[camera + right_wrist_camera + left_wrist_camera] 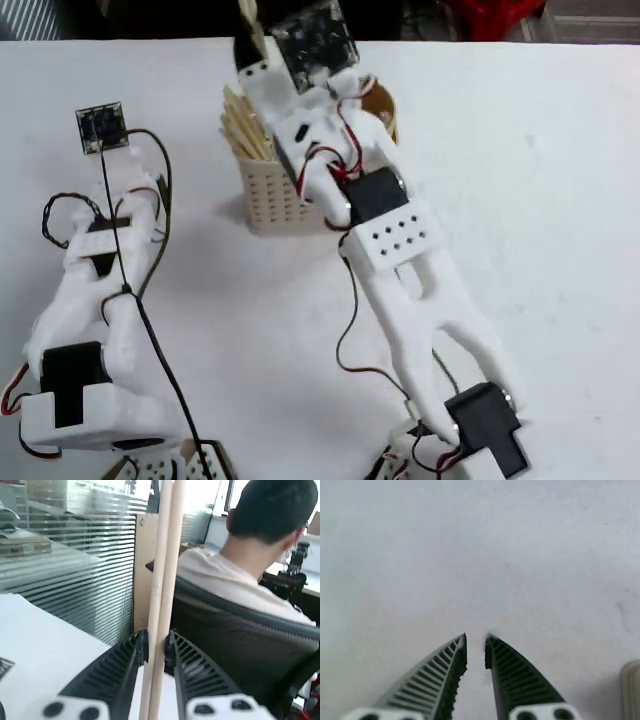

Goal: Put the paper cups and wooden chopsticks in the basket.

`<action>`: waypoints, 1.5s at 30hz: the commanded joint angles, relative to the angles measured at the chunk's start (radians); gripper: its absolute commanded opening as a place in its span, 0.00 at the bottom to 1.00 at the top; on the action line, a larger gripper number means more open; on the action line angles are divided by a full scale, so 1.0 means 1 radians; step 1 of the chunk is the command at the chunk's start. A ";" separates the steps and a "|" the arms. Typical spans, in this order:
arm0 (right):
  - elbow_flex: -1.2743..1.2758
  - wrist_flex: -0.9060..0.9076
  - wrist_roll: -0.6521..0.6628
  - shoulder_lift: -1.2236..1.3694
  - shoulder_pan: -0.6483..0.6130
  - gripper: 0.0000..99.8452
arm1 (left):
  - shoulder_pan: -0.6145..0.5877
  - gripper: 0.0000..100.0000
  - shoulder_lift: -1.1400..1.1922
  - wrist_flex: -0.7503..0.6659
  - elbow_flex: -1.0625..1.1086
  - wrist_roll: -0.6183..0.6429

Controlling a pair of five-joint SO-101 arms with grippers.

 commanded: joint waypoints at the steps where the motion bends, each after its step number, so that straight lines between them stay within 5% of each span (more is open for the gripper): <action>1: 0.210 -0.150 -0.017 -0.093 0.005 0.02 | 0.013 0.09 -0.004 -0.005 -0.049 0.002; 16: 0.598 -0.200 -0.015 -0.332 0.013 0.08 | 0.012 0.09 -0.004 -0.005 -0.049 0.002; 20: 0.617 -0.102 -0.015 -0.390 0.015 0.19 | 0.012 0.09 -0.004 -0.005 -0.049 0.002; 29: 0.624 0.113 -0.015 -0.527 0.019 0.12 | 0.010 0.09 -0.010 -0.005 -0.048 0.002; 32: 0.669 0.228 -0.015 -0.615 0.059 0.02 | 0.007 0.08 -0.024 0.000 -0.051 0.005; 40: 1.007 0.335 -0.006 -0.972 0.283 0.02 | 0.027 0.08 -0.278 0.025 0.072 0.006; 45: 1.223 0.398 0.227 -1.224 0.417 0.02 | 0.065 0.09 -0.443 0.025 0.152 0.003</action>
